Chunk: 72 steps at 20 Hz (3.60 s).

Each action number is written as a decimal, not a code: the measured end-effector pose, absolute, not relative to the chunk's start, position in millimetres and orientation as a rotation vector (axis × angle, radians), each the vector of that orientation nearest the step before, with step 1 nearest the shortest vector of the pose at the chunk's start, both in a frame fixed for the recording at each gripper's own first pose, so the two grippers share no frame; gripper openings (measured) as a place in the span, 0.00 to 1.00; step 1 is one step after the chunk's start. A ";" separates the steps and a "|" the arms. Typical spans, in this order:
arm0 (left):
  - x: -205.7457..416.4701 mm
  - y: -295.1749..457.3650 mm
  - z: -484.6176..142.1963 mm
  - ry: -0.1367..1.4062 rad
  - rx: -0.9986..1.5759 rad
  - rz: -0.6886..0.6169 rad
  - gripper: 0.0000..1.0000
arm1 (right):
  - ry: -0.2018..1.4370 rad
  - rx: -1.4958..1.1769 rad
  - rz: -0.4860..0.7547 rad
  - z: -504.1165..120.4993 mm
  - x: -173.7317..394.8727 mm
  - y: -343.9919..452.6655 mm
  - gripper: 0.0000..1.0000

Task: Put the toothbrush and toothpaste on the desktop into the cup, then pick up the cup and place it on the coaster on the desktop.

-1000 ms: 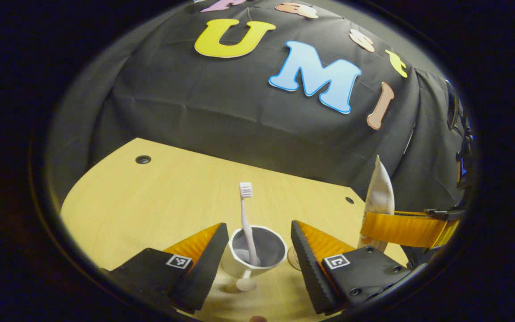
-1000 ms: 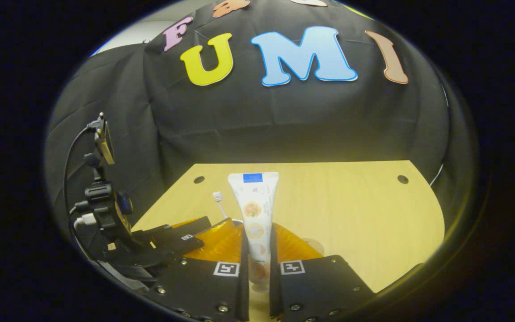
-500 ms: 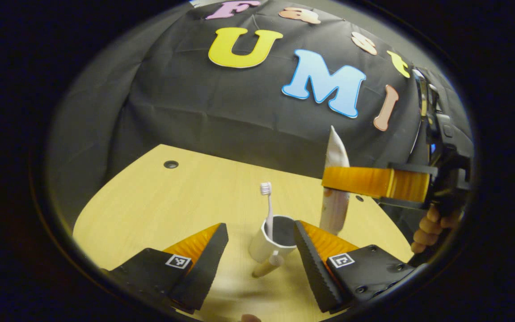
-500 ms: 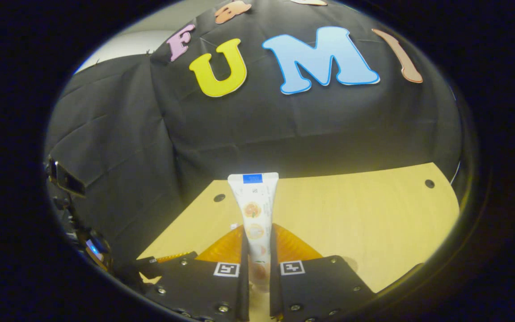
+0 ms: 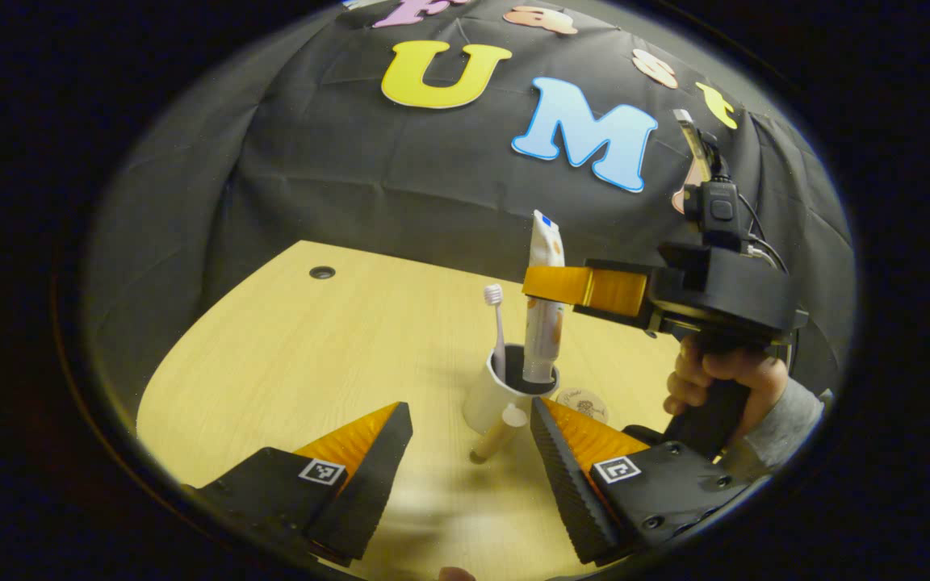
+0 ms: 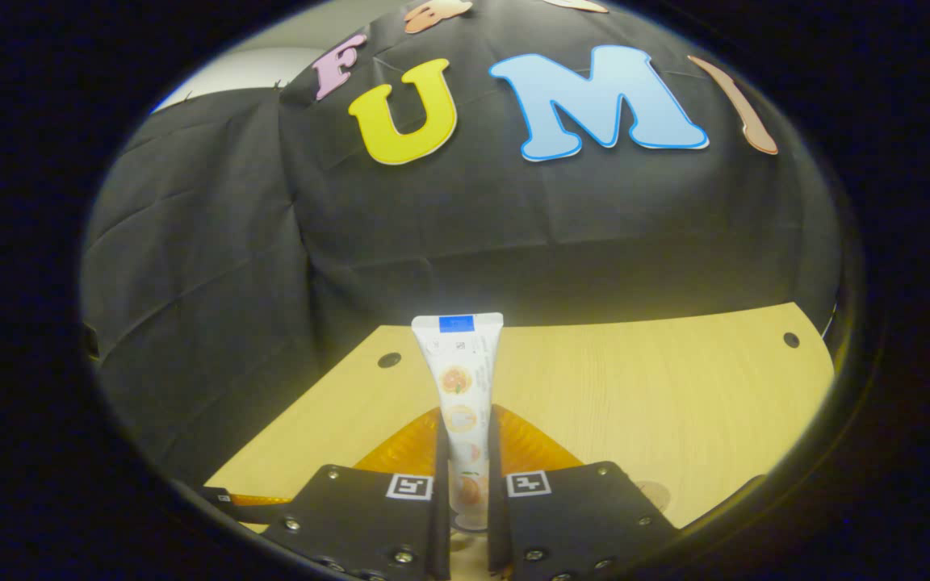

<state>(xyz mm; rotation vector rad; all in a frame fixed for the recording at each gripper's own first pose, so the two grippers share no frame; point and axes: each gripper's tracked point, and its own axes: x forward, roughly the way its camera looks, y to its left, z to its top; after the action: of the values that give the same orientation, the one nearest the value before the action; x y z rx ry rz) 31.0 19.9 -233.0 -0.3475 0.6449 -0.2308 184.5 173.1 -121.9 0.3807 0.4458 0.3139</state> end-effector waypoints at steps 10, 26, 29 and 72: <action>14.1 20.2 -232.8 0.665 -0.341 -0.223 0.96 | 0.496 0.301 0.334 -141.8 161.8 184.1 0.36; 29.4 -14.8 -242.1 0.702 -0.302 -0.273 1.00 | 0.429 0.386 0.250 -91.1 136.2 121.0 0.88; 40.4 -25.3 -248.3 0.724 -0.272 -0.290 0.96 | 0.421 0.377 0.211 -85.6 127.2 99.5 0.88; 70.4 -102.3 -320.3 1.003 0.064 -0.427 0.27 | 0.557 0.372 -0.066 -141.6 49.9 -16.7 0.88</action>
<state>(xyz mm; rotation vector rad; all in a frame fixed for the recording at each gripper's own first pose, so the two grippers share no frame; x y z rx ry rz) 70.4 -102.3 -320.3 0.0637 1.0034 -0.4275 49.9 -16.7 -141.6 0.3720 0.5573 -0.0659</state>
